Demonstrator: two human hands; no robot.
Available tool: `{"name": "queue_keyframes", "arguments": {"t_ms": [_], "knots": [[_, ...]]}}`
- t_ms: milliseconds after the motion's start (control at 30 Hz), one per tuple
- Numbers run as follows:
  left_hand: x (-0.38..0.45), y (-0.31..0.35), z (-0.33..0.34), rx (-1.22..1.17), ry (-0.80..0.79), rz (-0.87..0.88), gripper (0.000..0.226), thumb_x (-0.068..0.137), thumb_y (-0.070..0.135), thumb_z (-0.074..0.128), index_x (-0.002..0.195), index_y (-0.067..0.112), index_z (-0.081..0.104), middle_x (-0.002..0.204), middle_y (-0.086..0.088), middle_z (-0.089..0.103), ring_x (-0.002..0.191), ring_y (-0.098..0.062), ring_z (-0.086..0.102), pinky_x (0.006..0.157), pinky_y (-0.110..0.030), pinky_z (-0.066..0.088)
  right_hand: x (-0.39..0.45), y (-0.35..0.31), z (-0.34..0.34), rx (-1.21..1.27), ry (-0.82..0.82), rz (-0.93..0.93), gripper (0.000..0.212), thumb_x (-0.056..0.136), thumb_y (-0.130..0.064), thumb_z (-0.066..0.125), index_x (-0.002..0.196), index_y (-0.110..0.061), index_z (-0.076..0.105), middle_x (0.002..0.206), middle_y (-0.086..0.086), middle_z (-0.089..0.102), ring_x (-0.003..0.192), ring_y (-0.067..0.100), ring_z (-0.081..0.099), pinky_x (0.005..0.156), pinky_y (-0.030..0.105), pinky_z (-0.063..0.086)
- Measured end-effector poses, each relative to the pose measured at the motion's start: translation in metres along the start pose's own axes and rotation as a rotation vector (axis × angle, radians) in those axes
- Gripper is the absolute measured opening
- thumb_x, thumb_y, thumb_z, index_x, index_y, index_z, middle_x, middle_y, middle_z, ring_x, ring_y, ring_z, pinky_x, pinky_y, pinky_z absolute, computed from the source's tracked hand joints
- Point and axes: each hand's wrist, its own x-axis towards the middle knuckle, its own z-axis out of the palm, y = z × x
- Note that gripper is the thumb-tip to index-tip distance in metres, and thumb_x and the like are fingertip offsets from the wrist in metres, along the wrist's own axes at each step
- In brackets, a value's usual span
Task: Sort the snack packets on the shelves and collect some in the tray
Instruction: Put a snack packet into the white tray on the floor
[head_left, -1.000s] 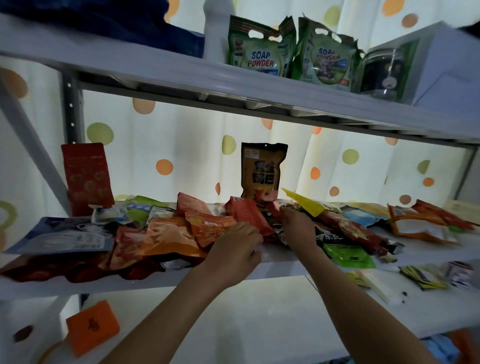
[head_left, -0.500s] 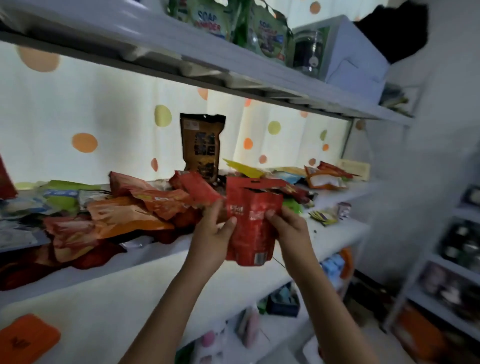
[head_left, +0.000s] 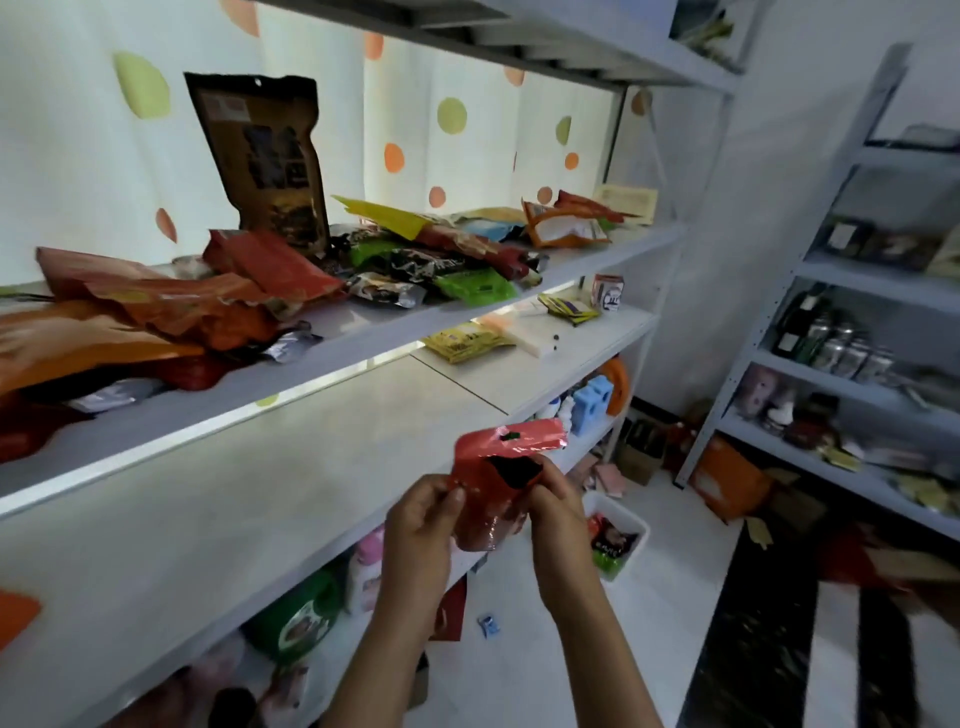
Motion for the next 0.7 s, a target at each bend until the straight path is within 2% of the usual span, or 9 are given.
{"name": "queue_keyframes", "arguments": {"t_ms": [67, 133, 233, 300, 367, 400, 500, 600, 700], "knots": [[-0.003, -0.006, 0.019, 0.005, -0.051, -0.026, 0.013, 0.096, 0.021, 0.056, 0.09, 0.015, 0.066, 0.082, 0.006, 0.073, 0.078, -0.004, 0.067, 0.065, -0.006, 0.048, 0.004, 0.006, -0.019, 0.013, 0.011, 0.022, 0.042, 0.073, -0.004, 0.044, 0.102, -0.016, 0.071, 0.092, 0.006, 0.071, 0.08, 0.011, 0.061, 0.065, 0.02, 0.047], [0.0, -0.01, 0.04, 0.014, -0.052, -0.068, 0.014, 0.097, 0.025, 0.055, 0.092, 0.018, 0.067, 0.086, 0.011, 0.074, 0.086, -0.004, 0.068, 0.074, -0.013, 0.051, 0.011, 0.01, -0.044, 0.028, 0.011, 0.042, 0.036, 0.082, 0.0, 0.049, 0.103, -0.019, 0.071, 0.094, 0.001, 0.073, 0.082, 0.009, 0.065, 0.065, 0.017, 0.05], [0.005, -0.012, 0.071, -0.051, 0.008, -0.131, 0.014, 0.098, 0.024, 0.054, 0.095, 0.018, 0.067, 0.093, 0.006, 0.074, 0.09, -0.011, 0.069, 0.079, -0.026, 0.055, 0.022, 0.019, -0.084, 0.031, -0.087, 0.085, 0.032, 0.085, -0.007, 0.061, 0.114, -0.018, 0.069, 0.109, 0.0, 0.074, 0.103, 0.015, 0.068, 0.084, 0.027, 0.056], [0.009, -0.013, 0.097, -0.096, 0.04, -0.158, 0.013, 0.097, 0.02, 0.055, 0.096, 0.016, 0.068, 0.089, 0.005, 0.075, 0.084, -0.008, 0.07, 0.07, -0.02, 0.054, 0.028, 0.027, -0.113, 0.064, -0.129, 0.151, 0.037, 0.082, -0.011, 0.067, 0.119, -0.014, 0.066, 0.113, 0.006, 0.073, 0.107, 0.024, 0.068, 0.092, 0.036, 0.055], [0.016, -0.018, 0.121, -0.172, 0.055, -0.198, 0.012, 0.096, 0.016, 0.056, 0.096, 0.014, 0.068, 0.088, 0.004, 0.075, 0.077, -0.005, 0.07, 0.062, -0.014, 0.052, 0.032, 0.034, -0.135, 0.039, -0.174, 0.228, 0.038, 0.083, -0.01, 0.073, 0.12, -0.013, 0.065, 0.112, 0.007, 0.073, 0.104, 0.026, 0.069, 0.085, 0.034, 0.057], [0.019, -0.021, 0.136, -0.19, 0.052, -0.211, 0.011, 0.095, 0.015, 0.058, 0.097, 0.014, 0.069, 0.09, 0.002, 0.076, 0.077, -0.006, 0.071, 0.061, -0.015, 0.052, 0.036, 0.036, -0.147, 0.013, -0.187, 0.26, 0.036, 0.084, -0.009, 0.074, 0.119, -0.012, 0.065, 0.11, 0.007, 0.074, 0.1, 0.026, 0.071, 0.079, 0.031, 0.057], [0.031, -0.034, 0.176, -0.195, 0.024, -0.256, 0.011, 0.093, 0.018, 0.061, 0.1, 0.016, 0.07, 0.095, -0.001, 0.075, 0.083, -0.012, 0.072, 0.069, -0.024, 0.053, 0.05, 0.04, -0.18, -0.01, -0.166, 0.301, 0.032, 0.084, -0.008, 0.074, 0.115, -0.01, 0.067, 0.106, 0.007, 0.075, 0.096, 0.027, 0.072, 0.076, 0.032, 0.058], [0.041, -0.048, 0.207, -0.166, -0.119, -0.31, 0.021, 0.088, 0.022, 0.067, 0.108, 0.018, 0.068, 0.1, 0.001, 0.075, 0.09, -0.015, 0.072, 0.078, -0.03, 0.055, 0.069, 0.04, -0.213, 0.037, -0.118, 0.308, 0.031, 0.085, -0.008, 0.072, 0.115, -0.008, 0.066, 0.106, 0.009, 0.075, 0.097, 0.028, 0.072, 0.077, 0.034, 0.059], [0.044, -0.06, 0.235, -0.129, -0.288, -0.338, 0.029, 0.083, 0.017, 0.072, 0.112, 0.015, 0.067, 0.102, -0.004, 0.075, 0.091, -0.019, 0.073, 0.077, -0.032, 0.058, 0.085, 0.047, -0.243, 0.065, -0.05, 0.317, 0.03, 0.084, -0.008, 0.073, 0.113, -0.01, 0.066, 0.104, 0.009, 0.075, 0.093, 0.027, 0.073, 0.07, 0.029, 0.058]]}}
